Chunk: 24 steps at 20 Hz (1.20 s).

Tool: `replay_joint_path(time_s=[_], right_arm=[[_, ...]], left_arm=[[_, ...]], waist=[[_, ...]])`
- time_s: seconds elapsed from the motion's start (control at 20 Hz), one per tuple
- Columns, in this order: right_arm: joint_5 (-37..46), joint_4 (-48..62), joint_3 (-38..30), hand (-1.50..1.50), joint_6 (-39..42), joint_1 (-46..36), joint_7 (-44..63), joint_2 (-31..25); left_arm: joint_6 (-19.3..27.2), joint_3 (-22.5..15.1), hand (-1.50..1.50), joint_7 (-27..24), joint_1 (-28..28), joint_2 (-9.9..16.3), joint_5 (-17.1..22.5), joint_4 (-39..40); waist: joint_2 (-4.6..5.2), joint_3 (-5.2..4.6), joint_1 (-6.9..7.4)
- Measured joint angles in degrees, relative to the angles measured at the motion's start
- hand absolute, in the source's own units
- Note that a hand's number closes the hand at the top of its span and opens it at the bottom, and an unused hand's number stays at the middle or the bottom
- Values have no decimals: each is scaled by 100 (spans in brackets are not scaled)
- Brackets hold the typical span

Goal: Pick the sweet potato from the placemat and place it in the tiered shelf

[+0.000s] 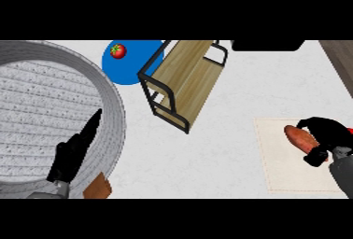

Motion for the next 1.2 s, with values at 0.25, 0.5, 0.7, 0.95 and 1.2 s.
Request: replay_joint_path(time_s=[0.25, 0.5, 0.7, 0.95, 1.2], right_arm=[[207, 272, -60, 150, -239, -106, -351, 113], [432, 316, -138, 150, -469, -190, -470, 246], [556, 19, -275, 150, -645, -65, -437, 268], [354, -361, -387, 150, -477, -345, -1015, 146], [-130, -375, -258, 150, -167, -1049, -2892, -128]], left_arm=[[-57, 63, 0, -103, 84, -59, -68, -42], [-123, 150, 0, -50, 60, -97, -123, -43], [-88, 147, 0, 23, 119, -203, -230, -139], [-161, 233, 0, 43, 33, -194, -243, -63], [-251, 190, 0, 80, -123, -234, -212, -44]], waist=[[-29, -40, -27], [-11, -17, -30], [10, -10, -44], [30, 10, -16], [105, 10, 155]])
